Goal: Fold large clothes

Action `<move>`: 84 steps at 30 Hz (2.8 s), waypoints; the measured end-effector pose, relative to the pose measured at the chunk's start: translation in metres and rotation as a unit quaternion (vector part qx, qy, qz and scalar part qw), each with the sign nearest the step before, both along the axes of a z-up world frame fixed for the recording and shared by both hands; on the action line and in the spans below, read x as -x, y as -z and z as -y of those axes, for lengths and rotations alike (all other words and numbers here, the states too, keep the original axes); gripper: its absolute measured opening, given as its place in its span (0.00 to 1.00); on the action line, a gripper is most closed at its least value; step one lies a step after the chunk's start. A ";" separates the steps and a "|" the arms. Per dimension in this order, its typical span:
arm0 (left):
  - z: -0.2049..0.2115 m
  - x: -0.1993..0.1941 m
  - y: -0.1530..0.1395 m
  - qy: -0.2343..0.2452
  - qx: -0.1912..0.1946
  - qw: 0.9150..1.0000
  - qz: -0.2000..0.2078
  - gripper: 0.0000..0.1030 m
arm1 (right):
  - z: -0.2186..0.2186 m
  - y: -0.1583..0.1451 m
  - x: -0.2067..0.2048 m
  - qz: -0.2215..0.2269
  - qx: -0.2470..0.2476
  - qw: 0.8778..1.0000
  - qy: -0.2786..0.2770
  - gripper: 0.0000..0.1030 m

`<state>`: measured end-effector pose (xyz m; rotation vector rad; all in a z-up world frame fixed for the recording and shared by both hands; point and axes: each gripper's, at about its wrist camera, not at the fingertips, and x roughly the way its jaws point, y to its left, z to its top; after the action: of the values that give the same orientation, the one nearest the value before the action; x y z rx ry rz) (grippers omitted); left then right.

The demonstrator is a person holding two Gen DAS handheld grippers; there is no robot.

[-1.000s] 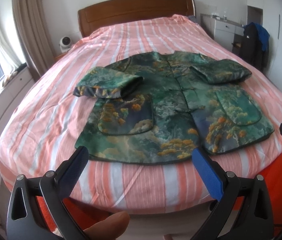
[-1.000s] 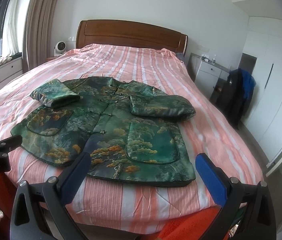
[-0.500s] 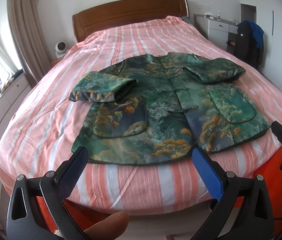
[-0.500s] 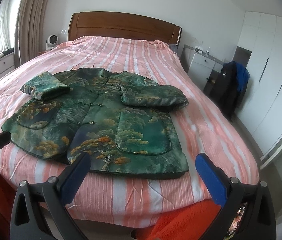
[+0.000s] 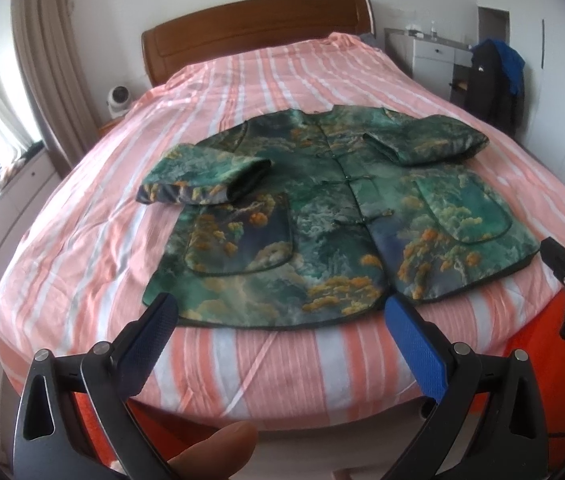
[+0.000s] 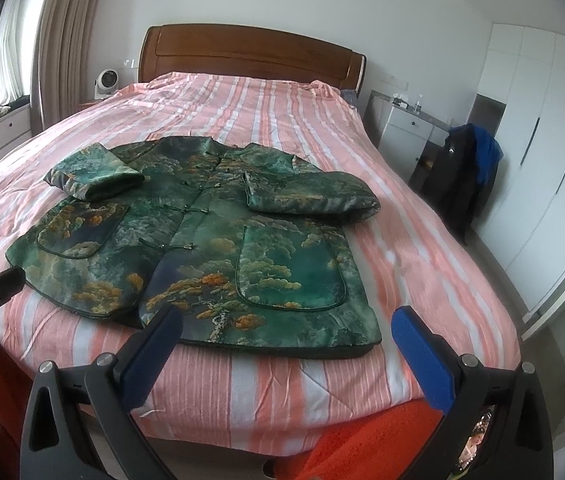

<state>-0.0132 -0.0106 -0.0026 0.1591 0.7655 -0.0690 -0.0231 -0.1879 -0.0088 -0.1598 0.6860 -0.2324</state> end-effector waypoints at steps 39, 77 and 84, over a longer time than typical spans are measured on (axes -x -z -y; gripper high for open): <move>0.002 -0.006 0.012 0.007 0.003 1.000 -0.029 1.00 | -0.008 0.012 -0.001 -0.011 -0.020 0.999 -0.029 1.00; -0.156 -0.118 0.091 0.011 0.151 0.968 -0.198 0.11 | 0.184 0.111 -0.117 -0.185 -0.303 0.935 0.000 0.14; -0.155 -0.052 0.105 0.012 0.105 0.968 -0.227 0.11 | 0.170 0.102 -0.080 -0.212 -0.268 0.940 0.003 0.14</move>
<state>0.0385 0.1449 -0.1072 -0.0525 1.2075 -0.2139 0.0572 -0.3582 -0.1106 0.3259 1.1549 -0.0066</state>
